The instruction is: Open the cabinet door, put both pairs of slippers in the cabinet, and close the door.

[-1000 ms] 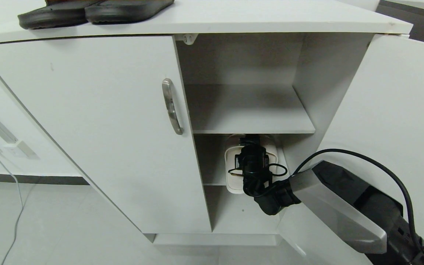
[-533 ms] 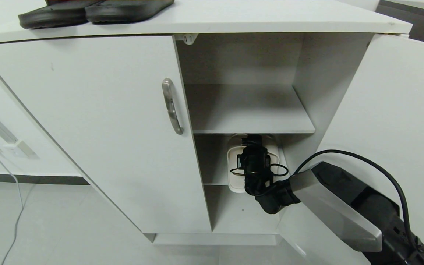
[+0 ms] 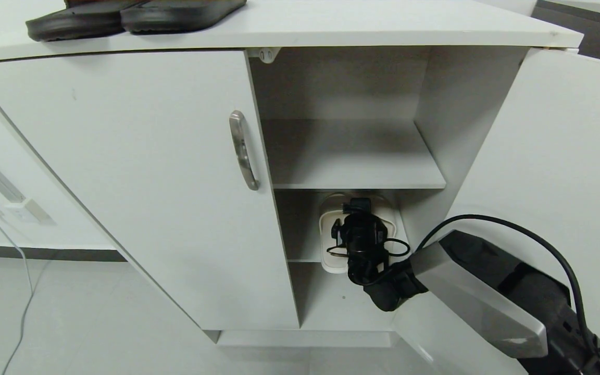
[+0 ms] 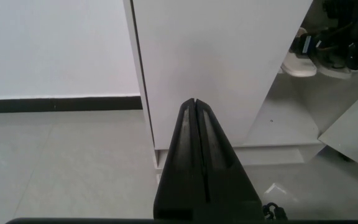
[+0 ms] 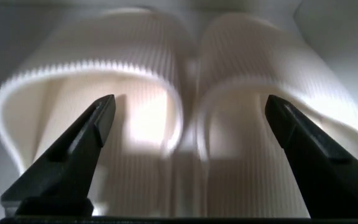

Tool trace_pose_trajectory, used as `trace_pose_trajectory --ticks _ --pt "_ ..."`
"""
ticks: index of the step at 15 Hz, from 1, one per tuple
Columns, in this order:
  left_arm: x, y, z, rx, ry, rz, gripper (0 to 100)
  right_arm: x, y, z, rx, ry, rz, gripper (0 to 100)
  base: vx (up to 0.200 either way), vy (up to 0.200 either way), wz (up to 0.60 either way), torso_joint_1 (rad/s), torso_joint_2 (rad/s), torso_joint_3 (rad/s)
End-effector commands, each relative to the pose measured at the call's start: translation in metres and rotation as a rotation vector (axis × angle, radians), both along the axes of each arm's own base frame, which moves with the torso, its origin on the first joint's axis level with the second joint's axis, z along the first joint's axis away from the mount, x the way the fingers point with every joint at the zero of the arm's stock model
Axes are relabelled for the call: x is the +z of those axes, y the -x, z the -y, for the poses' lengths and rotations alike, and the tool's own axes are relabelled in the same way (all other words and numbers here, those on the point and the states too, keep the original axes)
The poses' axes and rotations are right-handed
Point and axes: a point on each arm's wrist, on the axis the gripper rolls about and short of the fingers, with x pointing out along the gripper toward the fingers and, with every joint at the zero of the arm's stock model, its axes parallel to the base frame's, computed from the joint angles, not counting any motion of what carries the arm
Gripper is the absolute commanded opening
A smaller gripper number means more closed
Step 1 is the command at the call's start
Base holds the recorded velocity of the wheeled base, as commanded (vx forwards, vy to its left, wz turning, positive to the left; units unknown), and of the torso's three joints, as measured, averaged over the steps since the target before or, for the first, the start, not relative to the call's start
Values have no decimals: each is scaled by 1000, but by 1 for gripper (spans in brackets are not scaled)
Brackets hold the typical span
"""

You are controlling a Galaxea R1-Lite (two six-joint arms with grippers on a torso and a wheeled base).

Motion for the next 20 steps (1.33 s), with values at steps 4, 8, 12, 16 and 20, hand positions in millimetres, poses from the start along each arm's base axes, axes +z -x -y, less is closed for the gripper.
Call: trace_pose_trajectory --ticks 4,8,12,16,20 --pt "0 0 0 0 0 -1 0 25 42 14 28 -11 11 100 0 0 0 0 0 0" --pt "0 0 0 -1 0 -1 0 36 89 32 64 3 -8 100 0 0 0 0 0 0" --pt "0 0 0 -1 -2 -1 0 41 142 52 119 26 -42 100 0 0 0 0 0 0" --pt "0 0 0 -3 0 -1 0 45 156 50 148 27 -43 100 -100 0 0 2 0 1" --pt "0 0 0 -3 0 -3 0 44 160 47 163 32 -48 100 -200 0 0 2 1 5"
